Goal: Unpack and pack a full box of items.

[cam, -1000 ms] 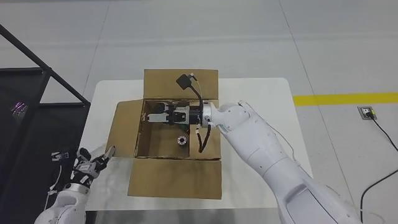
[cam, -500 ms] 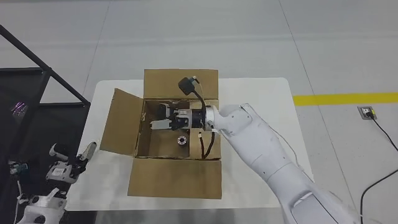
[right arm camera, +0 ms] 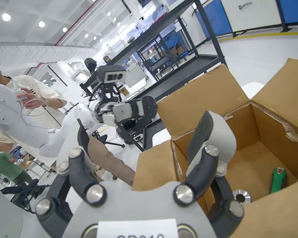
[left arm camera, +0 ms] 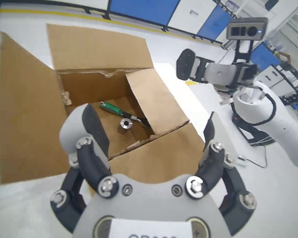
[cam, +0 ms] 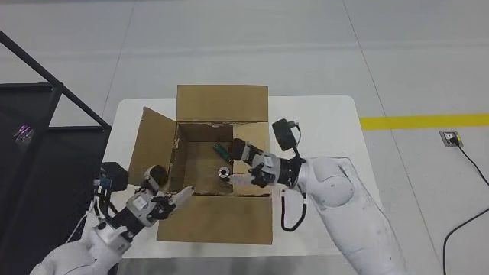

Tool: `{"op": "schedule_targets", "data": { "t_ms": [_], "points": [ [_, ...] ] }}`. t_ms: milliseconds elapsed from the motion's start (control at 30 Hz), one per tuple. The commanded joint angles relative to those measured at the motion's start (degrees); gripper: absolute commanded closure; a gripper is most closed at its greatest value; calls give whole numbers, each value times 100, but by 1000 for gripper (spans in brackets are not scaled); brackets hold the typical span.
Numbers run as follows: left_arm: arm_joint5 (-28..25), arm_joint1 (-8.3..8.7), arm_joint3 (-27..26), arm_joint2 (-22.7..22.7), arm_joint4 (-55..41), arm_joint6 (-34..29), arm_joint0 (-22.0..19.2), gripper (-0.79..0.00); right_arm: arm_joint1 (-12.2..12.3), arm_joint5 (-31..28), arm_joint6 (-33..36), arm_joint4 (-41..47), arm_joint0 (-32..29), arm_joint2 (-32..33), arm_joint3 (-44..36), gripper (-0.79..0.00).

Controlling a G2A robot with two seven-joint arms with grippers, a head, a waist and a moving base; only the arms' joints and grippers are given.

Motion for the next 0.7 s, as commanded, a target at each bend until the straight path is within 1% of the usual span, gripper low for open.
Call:
{"op": "schedule_targets", "data": {
  "t_ms": [0, 67, 100, 167, 533, 600, 633, 667],
  "points": [
    [204, -16, 321, 475, -167, -253, -537, -785, 92, -111, -27, 101, -554, 292, -416, -785],
    [452, -40, 562, 862, -30, -354, -895, -785, 158, -133, -132, 182, -893, 516, -612, -785],
    [519, -49, 636, 982, -57, -421, -998, -785, 184, -141, -216, 239, -1037, 612, -678, -785],
    [519, -49, 636, 982, -57, -421, -998, -785, 220, -81, -367, 298, -1237, 762, -758, -785],
    [519, -49, 636, 982, -57, -421, -998, -785, 220, -81, -367, 298, -1237, 762, -758, -785],
    [419, -47, 557, 991, -46, -295, -956, -785, 220, -58, -388, 293, -1245, 760, -773, -785],
    [467, -48, 580, 1000, -44, -263, -963, -785, 221, -3, -443, 267, -1265, 730, -841, -785],
    [624, -57, 663, 1039, -79, -236, -1028, -785, 226, 39, -476, 244, -1275, 703, -882, -785]
  ]
}}
